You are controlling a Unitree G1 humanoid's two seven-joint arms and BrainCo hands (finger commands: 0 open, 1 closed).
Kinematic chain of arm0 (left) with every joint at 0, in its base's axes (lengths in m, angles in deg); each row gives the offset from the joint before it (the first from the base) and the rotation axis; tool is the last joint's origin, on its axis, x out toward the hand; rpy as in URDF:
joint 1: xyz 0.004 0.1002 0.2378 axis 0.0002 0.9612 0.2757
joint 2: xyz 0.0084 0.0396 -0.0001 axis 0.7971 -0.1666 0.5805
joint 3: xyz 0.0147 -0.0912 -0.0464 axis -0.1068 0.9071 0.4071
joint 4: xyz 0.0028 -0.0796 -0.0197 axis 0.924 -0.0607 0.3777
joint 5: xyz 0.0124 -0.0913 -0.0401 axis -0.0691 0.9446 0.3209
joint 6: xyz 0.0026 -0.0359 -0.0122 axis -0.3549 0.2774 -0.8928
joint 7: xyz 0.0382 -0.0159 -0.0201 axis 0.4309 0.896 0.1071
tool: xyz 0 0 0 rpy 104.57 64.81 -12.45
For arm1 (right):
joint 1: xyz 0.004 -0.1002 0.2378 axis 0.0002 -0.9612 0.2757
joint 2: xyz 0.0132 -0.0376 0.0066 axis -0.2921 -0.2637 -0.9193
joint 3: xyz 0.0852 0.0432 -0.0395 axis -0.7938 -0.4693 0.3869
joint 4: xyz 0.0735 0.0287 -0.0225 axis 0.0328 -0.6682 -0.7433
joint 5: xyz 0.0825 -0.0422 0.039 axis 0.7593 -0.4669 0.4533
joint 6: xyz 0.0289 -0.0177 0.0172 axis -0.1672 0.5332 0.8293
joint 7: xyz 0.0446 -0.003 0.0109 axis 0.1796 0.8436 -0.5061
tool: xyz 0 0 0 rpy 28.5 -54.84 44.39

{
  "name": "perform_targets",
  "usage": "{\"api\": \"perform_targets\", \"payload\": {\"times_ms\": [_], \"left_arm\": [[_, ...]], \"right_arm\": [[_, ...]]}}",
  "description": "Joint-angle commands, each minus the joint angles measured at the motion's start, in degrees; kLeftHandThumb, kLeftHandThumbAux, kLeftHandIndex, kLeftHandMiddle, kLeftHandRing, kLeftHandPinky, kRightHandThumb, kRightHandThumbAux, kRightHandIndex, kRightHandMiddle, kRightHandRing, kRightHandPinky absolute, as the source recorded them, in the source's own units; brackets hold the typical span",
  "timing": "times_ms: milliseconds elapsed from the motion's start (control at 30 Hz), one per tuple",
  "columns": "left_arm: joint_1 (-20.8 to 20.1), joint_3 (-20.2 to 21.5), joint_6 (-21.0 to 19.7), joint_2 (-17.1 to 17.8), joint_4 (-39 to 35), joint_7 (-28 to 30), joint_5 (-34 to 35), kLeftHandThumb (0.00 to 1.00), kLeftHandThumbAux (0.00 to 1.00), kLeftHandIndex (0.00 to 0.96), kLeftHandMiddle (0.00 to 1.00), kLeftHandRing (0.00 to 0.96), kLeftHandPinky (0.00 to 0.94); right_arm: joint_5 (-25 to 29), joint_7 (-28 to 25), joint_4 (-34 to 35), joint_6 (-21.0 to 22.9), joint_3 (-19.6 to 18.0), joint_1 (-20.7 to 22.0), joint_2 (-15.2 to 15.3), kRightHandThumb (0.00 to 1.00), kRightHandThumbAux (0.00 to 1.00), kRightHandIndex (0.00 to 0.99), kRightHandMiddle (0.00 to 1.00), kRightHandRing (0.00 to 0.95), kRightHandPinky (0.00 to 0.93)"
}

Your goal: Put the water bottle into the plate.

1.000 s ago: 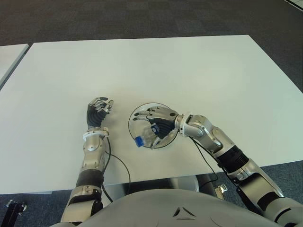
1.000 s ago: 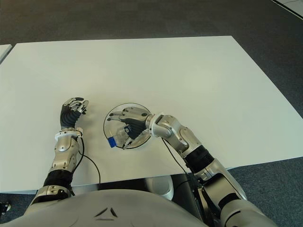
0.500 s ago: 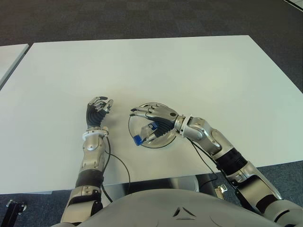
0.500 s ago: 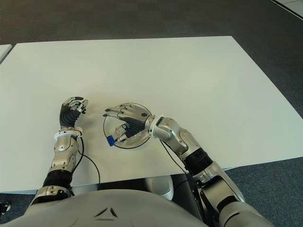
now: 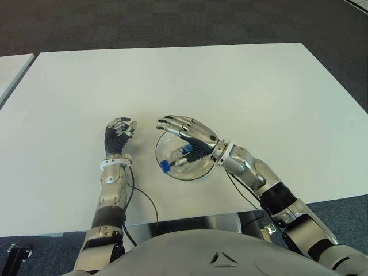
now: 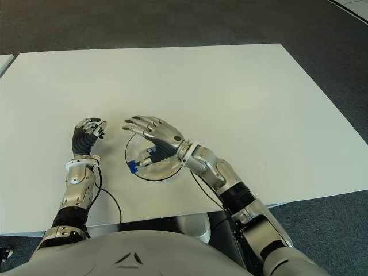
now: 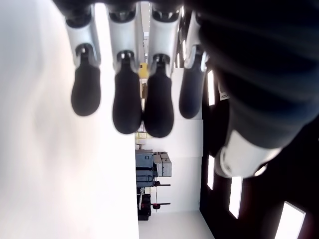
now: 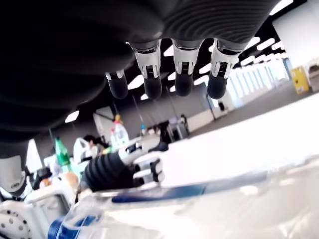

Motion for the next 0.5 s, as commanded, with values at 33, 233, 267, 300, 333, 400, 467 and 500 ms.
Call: {"api": "perform_targets", "payload": {"times_ms": [33, 233, 267, 300, 333, 400, 467, 500], "left_arm": [[0.2, 0.5, 0.1, 0.0, 1.0, 0.6, 0.4, 0.709, 0.710, 0.436, 0.678, 0.660, 0.647], [0.3, 0.3, -0.3, 0.3, 0.9, 0.4, 0.1, 0.709, 0.710, 0.436, 0.677, 0.659, 0.643], [0.2, 0.3, -0.4, 0.3, 0.9, 0.3, 0.1, 0.709, 0.710, 0.436, 0.677, 0.659, 0.643], [0.2, 0.3, -0.5, 0.3, 0.9, 0.3, 0.0, 0.709, 0.710, 0.436, 0.676, 0.659, 0.642], [0.2, 0.3, -0.5, 0.4, 0.9, 0.3, 0.0, 0.709, 0.710, 0.436, 0.676, 0.658, 0.644], [0.2, 0.4, -0.6, 0.4, 1.0, 0.3, 0.0, 0.709, 0.710, 0.435, 0.674, 0.656, 0.640], [0.1, 0.4, -0.6, 0.4, 1.0, 0.3, 0.1, 0.708, 0.710, 0.435, 0.672, 0.653, 0.634], [0.1, 0.4, -0.5, 0.4, 1.1, 0.4, 0.2, 0.708, 0.710, 0.435, 0.671, 0.652, 0.631]], "right_arm": [[-4.8, 8.9, -2.3, -1.2, 0.0, -0.4, -0.6, 0.062, 0.463, 0.000, 0.000, 0.000, 0.000], [-13.8, 23.4, -5.3, 0.2, 1.4, 1.0, -0.6, 0.042, 0.447, 0.000, 0.000, 0.000, 0.000], [-14.9, 25.1, -5.7, 0.5, 1.7, 1.2, -0.6, 0.043, 0.442, 0.000, 0.000, 0.000, 0.000], [-16.0, 26.7, -6.1, 0.9, 2.0, 1.4, -0.6, 0.045, 0.436, 0.000, 0.000, 0.000, 0.000], [-16.8, 27.9, -6.5, 1.2, 2.2, 1.5, -0.6, 0.046, 0.430, 0.000, 0.000, 0.000, 0.000], [-18.1, 30.6, -7.5, 1.7, 2.5, 2.0, -0.6, 0.048, 0.422, 0.000, 0.000, 0.000, 0.000], [-18.9, 33.2, -8.6, 2.0, 2.6, 2.4, -0.4, 0.050, 0.417, 0.000, 0.000, 0.000, 0.000], [-19.0, 34.5, -9.1, 2.1, 2.5, 2.6, -0.3, 0.052, 0.415, 0.000, 0.000, 0.000, 0.000]]}}
